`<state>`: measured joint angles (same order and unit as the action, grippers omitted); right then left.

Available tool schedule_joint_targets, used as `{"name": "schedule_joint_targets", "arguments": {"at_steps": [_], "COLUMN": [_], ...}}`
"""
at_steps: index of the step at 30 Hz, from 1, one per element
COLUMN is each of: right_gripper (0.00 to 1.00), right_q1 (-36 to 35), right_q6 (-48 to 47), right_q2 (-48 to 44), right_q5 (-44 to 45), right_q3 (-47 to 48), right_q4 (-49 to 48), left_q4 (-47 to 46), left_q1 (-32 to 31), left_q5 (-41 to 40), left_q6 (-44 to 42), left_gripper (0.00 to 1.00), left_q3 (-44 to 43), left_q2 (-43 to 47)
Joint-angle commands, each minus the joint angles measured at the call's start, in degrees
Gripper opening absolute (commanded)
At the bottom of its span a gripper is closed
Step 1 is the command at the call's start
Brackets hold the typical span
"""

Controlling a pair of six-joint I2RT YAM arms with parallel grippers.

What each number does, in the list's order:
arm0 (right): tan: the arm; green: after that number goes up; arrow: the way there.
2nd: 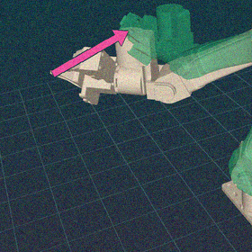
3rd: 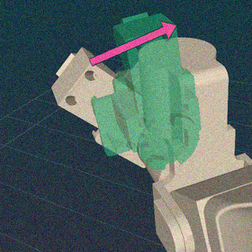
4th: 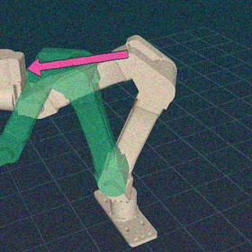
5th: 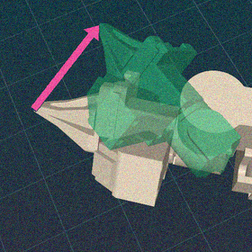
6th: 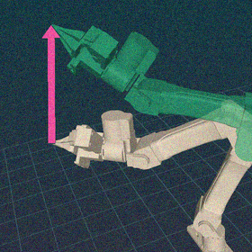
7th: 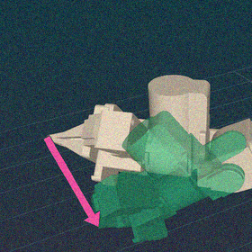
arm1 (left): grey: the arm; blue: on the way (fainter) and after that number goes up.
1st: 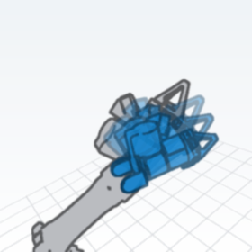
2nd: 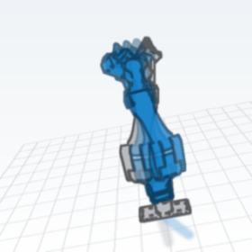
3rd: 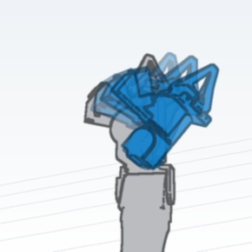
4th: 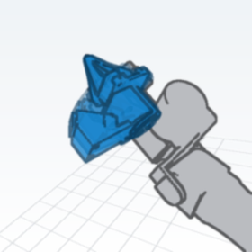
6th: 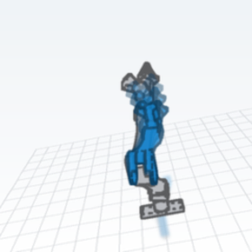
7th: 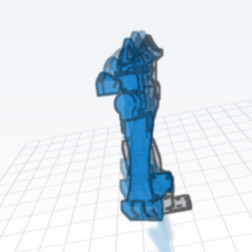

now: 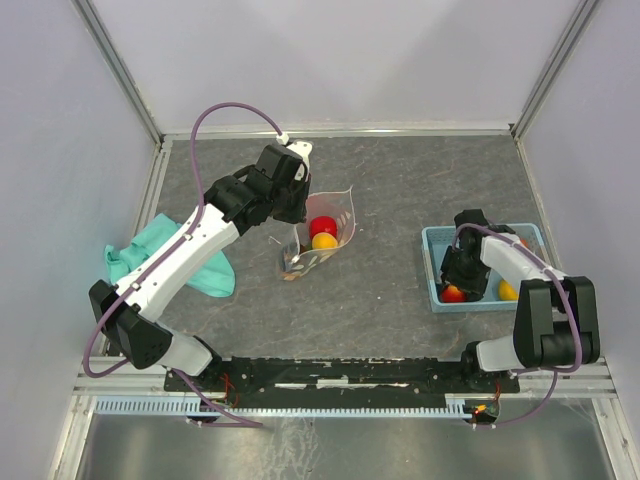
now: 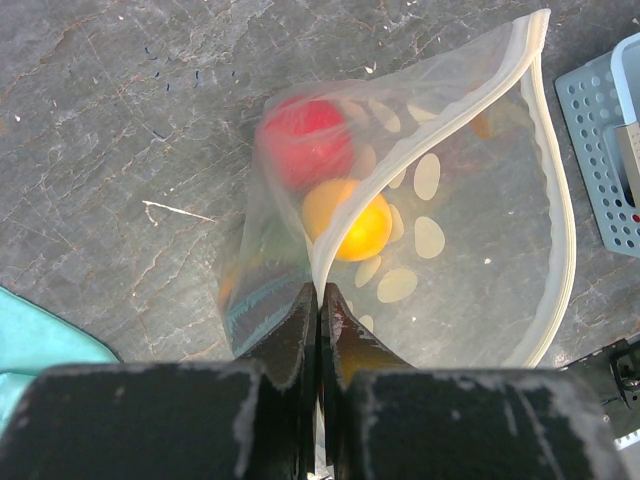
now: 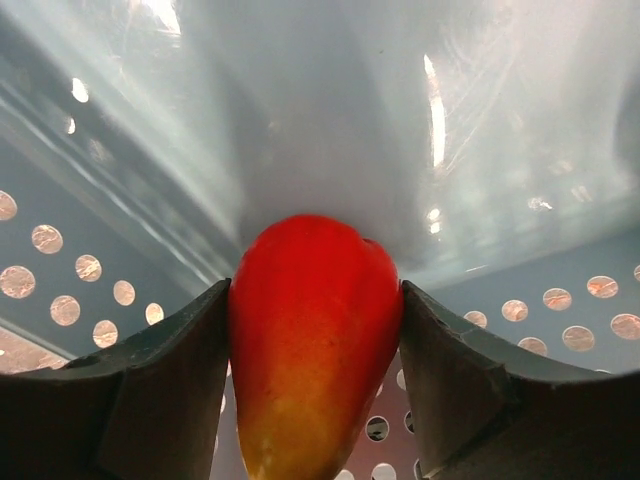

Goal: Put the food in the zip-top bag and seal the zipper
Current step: Pick up the fake fruit from the bin.

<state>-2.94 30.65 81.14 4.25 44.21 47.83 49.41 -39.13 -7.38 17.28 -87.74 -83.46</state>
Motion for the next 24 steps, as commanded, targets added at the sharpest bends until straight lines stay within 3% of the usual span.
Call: {"name": "schedule_joint_targets", "arguments": {"at_steps": [1,18,24], "right_gripper": [0.62,0.53,0.53], "right_q1": [-0.1,-0.6,-6.5], "right_q6": [0.5,-1.4,-0.7], "right_q2": [-2.6,-14.9,-18.2], "right_q5": [-0.1,-0.2,-0.6], "right_q3": [2.2,14.0,20.2], "right_q4": [-0.5,5.1,3.3], "left_q4": [-1.7,-1.7,-1.7], "left_q1": [-0.2,-0.2,-0.2], "left_q5": [0.5,2.6,3.2], "left_q6": [-2.2,-1.8,-1.8], "left_gripper": [0.03,0.03,0.03], "left_q3": [-1.1,-1.7,-2.1], "left_q2": [1.4,0.6,0.3]}}
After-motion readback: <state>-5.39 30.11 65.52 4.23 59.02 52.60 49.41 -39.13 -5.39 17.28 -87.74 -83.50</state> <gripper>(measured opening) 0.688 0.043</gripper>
